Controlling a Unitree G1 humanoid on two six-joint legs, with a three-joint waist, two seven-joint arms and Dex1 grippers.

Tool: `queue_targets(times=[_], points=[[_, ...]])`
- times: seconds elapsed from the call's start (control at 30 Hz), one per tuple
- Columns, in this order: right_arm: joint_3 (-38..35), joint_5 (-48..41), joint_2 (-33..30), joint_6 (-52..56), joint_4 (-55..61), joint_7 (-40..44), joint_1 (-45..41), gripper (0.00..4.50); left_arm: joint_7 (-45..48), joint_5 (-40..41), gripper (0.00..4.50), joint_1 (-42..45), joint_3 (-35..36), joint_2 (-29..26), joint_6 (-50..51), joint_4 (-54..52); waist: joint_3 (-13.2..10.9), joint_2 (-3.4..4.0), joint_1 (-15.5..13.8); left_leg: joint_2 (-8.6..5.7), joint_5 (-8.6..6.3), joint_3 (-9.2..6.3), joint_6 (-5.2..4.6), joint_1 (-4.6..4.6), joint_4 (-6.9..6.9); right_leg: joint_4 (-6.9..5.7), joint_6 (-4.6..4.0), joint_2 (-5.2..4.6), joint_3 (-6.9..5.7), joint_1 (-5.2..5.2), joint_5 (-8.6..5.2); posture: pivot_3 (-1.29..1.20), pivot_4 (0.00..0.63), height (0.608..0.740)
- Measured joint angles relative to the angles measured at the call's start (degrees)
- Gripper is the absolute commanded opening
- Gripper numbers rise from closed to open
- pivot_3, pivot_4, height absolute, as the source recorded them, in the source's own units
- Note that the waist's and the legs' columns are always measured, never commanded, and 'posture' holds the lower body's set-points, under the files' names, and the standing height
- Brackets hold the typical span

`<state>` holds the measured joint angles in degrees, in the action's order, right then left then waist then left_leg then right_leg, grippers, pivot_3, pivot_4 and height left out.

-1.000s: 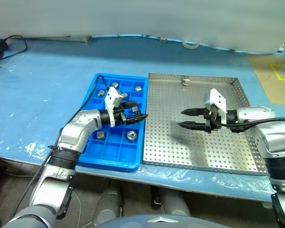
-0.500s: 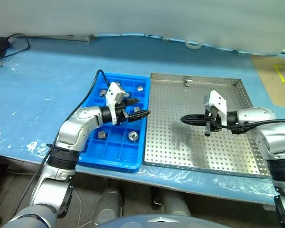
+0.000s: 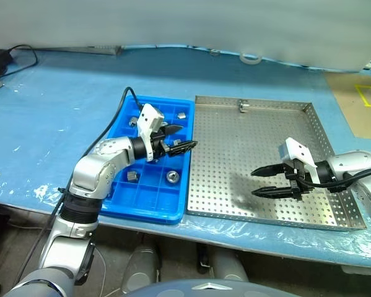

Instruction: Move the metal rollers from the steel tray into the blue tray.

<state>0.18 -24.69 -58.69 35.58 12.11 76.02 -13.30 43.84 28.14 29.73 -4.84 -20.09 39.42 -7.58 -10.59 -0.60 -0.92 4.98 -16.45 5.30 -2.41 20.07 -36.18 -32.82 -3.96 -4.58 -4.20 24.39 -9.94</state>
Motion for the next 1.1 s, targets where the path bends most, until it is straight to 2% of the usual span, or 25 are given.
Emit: queue_targets(times=[0.2, 0.3, 0.4, 0.8, 1.1], points=[[3.2, 3.4, 0.5, -2.3, 0.1, -2.5, 1.3, 2.94, -0.2, 0.1, 4.17, -0.5, -0.1, 0.4, 0.1, -0.1, 0.0, 0.00, -0.1, 0.00, 0.00, -0.08, 0.00, 0.02, 0.00, 0.03, 0.00, 0.00, -0.10, 0.00, 0.00, -0.12, 0.150, 0.740], [5.8, 5.9, 0.3, -4.4, 0.5, -2.8, 3.6, 2.33, -0.3, 0.1, 4.17, -0.5, -0.1, 0.4, 0.1, 0.0, 0.0, 0.00, -0.2, 0.00, -0.01, -0.09, -0.02, 0.01, 0.00, 0.05, 0.00, -0.02, -0.13, 0.00, 0.00, -0.12, 0.150, 0.740], [7.1, 6.9, -0.1, -5.1, 1.7, -2.8, 5.7, 1.33, -0.4, 0.6, 4.17, -0.7, 0.0, 0.3, 0.1, -0.1, 0.0, 0.01, -0.2, 0.00, -0.02, -0.10, -0.04, 0.02, -0.01, 0.06, 0.00, -0.03, -0.13, 0.00, 0.00, -0.11, 0.150, 0.740], [6.9, 6.0, -4.0, -1.6, 9.2, -3.2, 10.0, 1.33, -1.0, 1.5, 4.17, -4.6, -0.1, 0.9, 0.5, -1.1, 0.0, 0.07, -0.8, 0.06, -0.03, -0.14, -0.04, -0.04, 0.02, 0.10, 0.04, -0.01, -0.24, -0.12, -0.03, -0.10, 0.150, 0.740], [6.1, 7.0, -5.7, -3.9, 10.5, -3.5, 14.0, 1.33, -0.9, 1.0, 4.17, -5.4, 0.0, 0.9, -1.5, 0.0, 0.1, 0.14, -1.9, 0.09, -0.17, -0.12, -0.29, 0.01, 0.03, 0.10, 0.05, -0.06, -0.29, -0.12, -0.34, -0.10, 0.150, 0.740]])
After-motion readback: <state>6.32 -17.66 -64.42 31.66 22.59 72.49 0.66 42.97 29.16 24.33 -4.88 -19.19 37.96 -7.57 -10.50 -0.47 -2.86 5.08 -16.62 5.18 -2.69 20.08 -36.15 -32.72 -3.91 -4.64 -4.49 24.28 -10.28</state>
